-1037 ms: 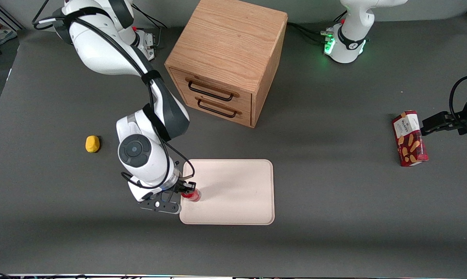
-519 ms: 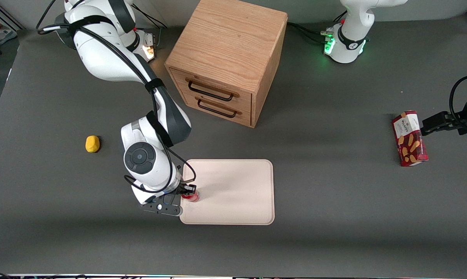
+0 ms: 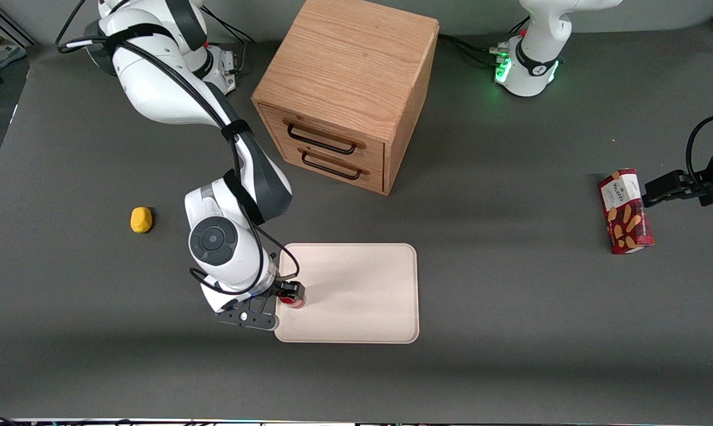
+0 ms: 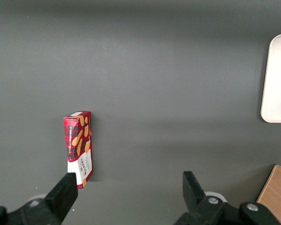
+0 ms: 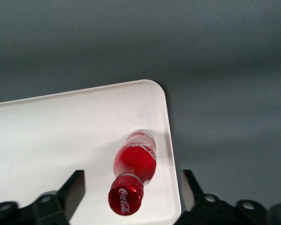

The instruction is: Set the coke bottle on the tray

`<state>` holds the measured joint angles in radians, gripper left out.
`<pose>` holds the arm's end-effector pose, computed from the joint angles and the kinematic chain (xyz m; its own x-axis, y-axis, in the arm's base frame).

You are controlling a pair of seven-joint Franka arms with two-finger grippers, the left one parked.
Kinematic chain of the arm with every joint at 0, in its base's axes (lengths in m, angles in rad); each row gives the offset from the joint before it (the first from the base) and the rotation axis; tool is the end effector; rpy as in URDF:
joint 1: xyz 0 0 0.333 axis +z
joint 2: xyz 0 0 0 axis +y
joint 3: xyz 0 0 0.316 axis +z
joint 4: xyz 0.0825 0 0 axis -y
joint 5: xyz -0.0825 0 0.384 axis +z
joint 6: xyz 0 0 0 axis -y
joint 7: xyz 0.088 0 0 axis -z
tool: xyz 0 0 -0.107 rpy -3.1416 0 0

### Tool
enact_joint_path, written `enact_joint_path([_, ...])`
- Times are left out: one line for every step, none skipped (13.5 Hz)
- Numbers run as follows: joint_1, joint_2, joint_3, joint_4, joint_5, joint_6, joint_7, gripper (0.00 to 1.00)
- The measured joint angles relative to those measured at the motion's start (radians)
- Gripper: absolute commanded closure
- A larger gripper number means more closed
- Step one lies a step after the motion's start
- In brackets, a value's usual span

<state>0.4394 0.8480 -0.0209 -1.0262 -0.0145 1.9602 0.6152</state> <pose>0.7103 0.3211 0.3452 0.9792 -0.1834 0.0872 -0.1818 -0.9830 -0.0255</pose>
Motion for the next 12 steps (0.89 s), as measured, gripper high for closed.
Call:
enact_joint_path([0.0,-0.008,0.0,0.005,0.0,-0.006,0.0,0.0])
enact_joint_path([0.0,-0.021,0.0,0.011,0.0,-0.029,0.0,0.0])
enact_joint_path([0.0,-0.041,0.0,0.019,0.0,-0.072,0.0,0.0])
enact_joint_path([0.0,-0.069,0.0,0.025,0.0,-0.129,0.0,0.0])
enact_joint_path([-0.001,-0.102,0.0,0.029,0.0,-0.198,0.0,0.0])
enact_joint_path([-0.004,-0.14,0.0,0.034,0.0,-0.268,0.0,0.0])
enact_joint_path([-0.008,-0.181,0.0,0.035,0.0,-0.335,0.0,0.0])
enact_joint_path([-0.012,-0.223,0.0,0.036,0.0,-0.399,0.0,0.0])
enact_joint_path([-0.017,-0.263,0.004,0.037,0.0,-0.455,0.0,0.0])
enact_joint_path([-0.028,-0.301,0.018,0.037,0.0,-0.505,0.0,0.0])
enact_joint_path([-0.046,-0.336,0.043,0.036,0.0,-0.55,0.0,0.0])
enact_joint_path([-0.073,-0.368,0.075,0.035,0.0,-0.595,0.0,0.0])
